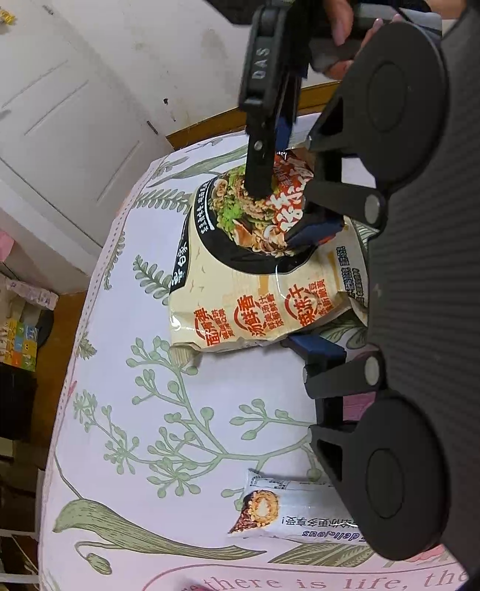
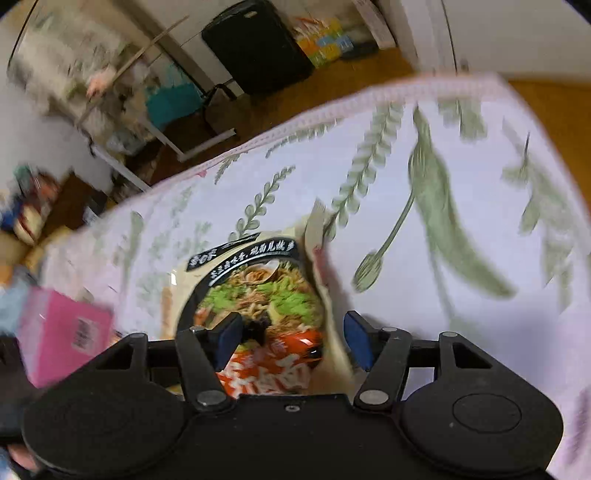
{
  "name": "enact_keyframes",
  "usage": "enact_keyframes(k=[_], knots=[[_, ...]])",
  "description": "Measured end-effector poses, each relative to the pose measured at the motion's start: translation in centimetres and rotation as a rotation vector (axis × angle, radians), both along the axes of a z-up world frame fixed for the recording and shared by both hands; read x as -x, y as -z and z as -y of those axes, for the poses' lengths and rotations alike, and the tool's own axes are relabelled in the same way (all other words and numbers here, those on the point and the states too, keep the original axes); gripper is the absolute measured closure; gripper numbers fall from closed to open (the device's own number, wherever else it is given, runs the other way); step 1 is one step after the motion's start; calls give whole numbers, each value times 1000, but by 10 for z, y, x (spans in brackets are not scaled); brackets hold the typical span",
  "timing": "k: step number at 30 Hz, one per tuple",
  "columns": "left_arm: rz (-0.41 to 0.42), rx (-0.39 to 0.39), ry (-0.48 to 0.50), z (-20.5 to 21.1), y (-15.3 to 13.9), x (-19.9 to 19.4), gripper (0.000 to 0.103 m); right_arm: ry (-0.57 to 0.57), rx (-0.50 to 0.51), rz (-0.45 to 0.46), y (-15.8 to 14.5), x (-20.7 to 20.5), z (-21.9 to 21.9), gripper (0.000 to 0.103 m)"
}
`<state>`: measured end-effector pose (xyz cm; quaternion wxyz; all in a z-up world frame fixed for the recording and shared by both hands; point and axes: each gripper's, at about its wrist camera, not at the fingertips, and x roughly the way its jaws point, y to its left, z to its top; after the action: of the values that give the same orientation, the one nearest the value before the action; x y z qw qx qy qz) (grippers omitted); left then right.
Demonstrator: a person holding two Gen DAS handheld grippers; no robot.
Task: Organize snacks
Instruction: 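Grasp the beige noodle pack on the bed with the left gripper, then carry the noodle pack over the pink box and release it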
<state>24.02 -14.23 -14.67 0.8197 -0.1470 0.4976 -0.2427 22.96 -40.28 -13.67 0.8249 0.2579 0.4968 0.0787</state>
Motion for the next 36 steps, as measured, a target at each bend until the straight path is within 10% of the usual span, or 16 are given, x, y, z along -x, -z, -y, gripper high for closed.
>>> enact_keyframes(k=[6, 36], knots=[[12, -26, 36, 6, -7, 7, 52, -39, 27, 5, -5, 5, -10, 52], [145, -130, 138, -77, -105, 110, 51, -233, 127, -45, -93, 107, -118, 40]])
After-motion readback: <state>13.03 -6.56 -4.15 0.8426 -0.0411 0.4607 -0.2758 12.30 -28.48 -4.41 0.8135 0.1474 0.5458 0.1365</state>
